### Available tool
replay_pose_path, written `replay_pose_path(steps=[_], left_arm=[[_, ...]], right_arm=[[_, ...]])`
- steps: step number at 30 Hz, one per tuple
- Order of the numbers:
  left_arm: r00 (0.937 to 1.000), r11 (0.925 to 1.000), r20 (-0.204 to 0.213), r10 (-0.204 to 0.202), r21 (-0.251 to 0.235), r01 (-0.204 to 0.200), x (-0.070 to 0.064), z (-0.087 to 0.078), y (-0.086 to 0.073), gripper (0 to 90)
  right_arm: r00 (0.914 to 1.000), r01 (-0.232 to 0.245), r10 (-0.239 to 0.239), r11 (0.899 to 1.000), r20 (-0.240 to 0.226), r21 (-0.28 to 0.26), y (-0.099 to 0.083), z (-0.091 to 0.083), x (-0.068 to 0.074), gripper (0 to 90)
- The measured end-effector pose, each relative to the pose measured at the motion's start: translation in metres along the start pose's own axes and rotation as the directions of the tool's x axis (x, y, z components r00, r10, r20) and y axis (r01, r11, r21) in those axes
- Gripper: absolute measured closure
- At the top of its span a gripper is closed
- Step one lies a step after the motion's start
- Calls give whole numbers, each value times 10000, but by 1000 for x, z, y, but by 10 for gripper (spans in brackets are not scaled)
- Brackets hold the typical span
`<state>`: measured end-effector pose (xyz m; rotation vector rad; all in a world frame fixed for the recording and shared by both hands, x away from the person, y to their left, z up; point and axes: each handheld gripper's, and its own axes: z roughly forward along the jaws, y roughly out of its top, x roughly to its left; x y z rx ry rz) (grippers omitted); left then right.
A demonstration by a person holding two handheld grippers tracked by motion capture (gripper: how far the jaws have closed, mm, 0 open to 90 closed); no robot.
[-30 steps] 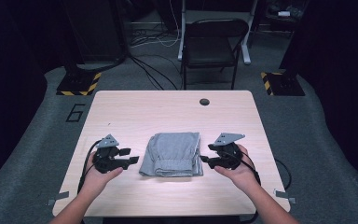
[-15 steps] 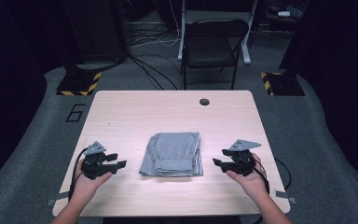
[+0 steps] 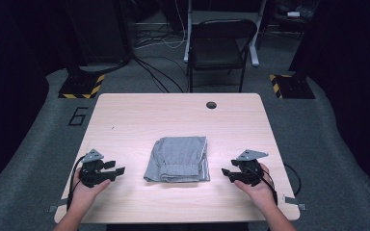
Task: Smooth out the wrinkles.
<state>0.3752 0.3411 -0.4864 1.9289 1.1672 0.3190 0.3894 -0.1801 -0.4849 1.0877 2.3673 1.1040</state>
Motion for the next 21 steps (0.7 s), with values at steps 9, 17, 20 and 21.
replay_pose_path(steps=[9,17,20,21], left_arm=[[9996,9996,-23,-293,-51,293,7,3,-3,432],[9990,9990,-122,-423,125,424,14,10,-1,431],[9979,9979,-29,-640,93,640,16,12,0,429],[9978,9977,21,-669,100,669,16,12,1,428]], right_arm=[[9995,-304,304,9995,10,35,-7,6,-1,425],[9990,-434,435,9990,54,-58,-11,5,-4,428],[9992,-378,379,9993,101,-57,-13,3,-6,428],[9988,-483,484,9988,101,-108,-14,2,-6,428]])
